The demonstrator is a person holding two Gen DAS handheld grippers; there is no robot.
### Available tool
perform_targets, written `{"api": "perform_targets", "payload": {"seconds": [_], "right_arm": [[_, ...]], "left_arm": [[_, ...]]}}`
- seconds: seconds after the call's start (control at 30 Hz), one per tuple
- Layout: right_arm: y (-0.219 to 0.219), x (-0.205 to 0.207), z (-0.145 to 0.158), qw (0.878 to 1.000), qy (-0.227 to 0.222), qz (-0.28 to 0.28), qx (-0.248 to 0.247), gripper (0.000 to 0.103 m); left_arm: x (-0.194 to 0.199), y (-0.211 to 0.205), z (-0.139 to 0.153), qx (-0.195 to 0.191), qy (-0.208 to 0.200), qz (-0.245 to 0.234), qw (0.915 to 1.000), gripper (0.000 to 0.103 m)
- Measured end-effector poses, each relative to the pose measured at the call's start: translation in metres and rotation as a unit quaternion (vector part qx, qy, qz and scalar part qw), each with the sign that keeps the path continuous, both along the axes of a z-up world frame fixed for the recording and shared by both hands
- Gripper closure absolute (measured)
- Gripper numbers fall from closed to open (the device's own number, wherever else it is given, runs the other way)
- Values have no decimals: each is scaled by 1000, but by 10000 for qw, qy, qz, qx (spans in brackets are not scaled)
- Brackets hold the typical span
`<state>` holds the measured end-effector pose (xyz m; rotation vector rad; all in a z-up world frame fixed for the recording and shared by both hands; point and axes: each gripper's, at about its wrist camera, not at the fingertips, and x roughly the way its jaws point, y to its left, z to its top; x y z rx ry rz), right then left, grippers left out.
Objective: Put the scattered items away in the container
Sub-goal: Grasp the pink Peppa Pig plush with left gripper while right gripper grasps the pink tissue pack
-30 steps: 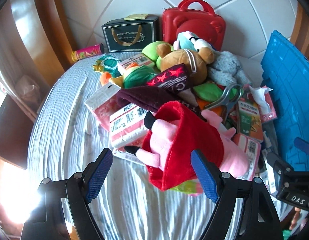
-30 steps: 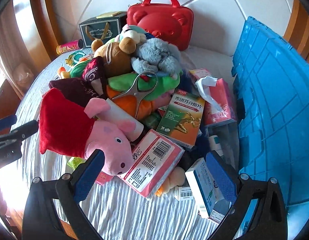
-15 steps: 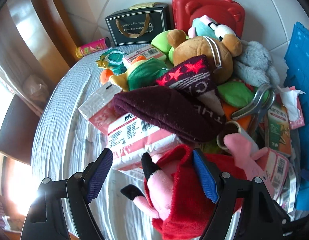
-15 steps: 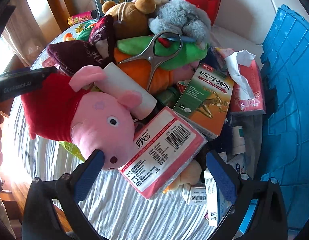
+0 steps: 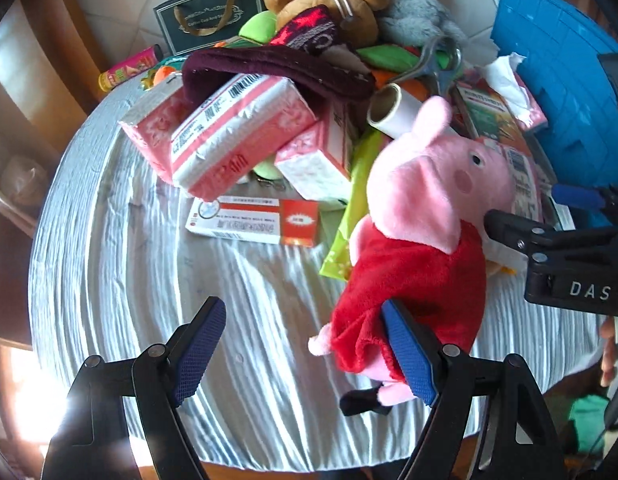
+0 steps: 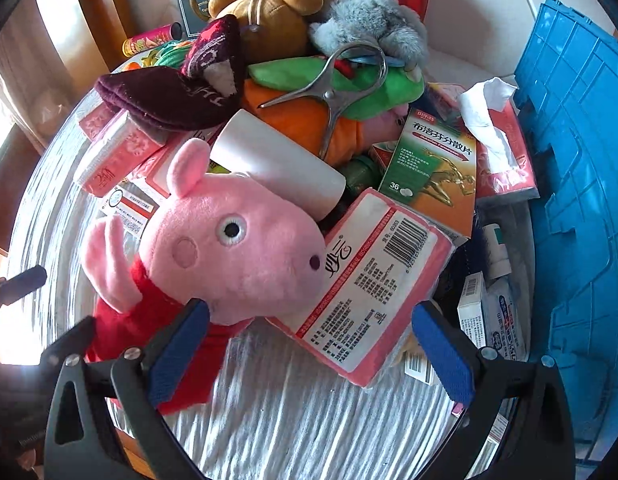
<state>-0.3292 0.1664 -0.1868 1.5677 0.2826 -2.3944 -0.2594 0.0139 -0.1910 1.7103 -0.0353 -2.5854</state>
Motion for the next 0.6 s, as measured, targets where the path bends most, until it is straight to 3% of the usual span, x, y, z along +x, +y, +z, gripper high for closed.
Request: {"api": "perform_targets", "payload": {"seconds": [0.37, 0.5, 0.6], "right_arm": [[62, 21, 16, 9960, 321, -802, -234, 2], [79, 19, 9, 9947, 175, -945, -355, 34], [84, 18, 3, 9946, 79, -941, -426, 37]], "left_arm": [[-11, 52, 10, 138, 209, -501, 9984, 22], [-19, 69, 19, 148, 289, -537, 9980, 22], [-30, 81, 5, 111, 78, -484, 9987, 22]]}}
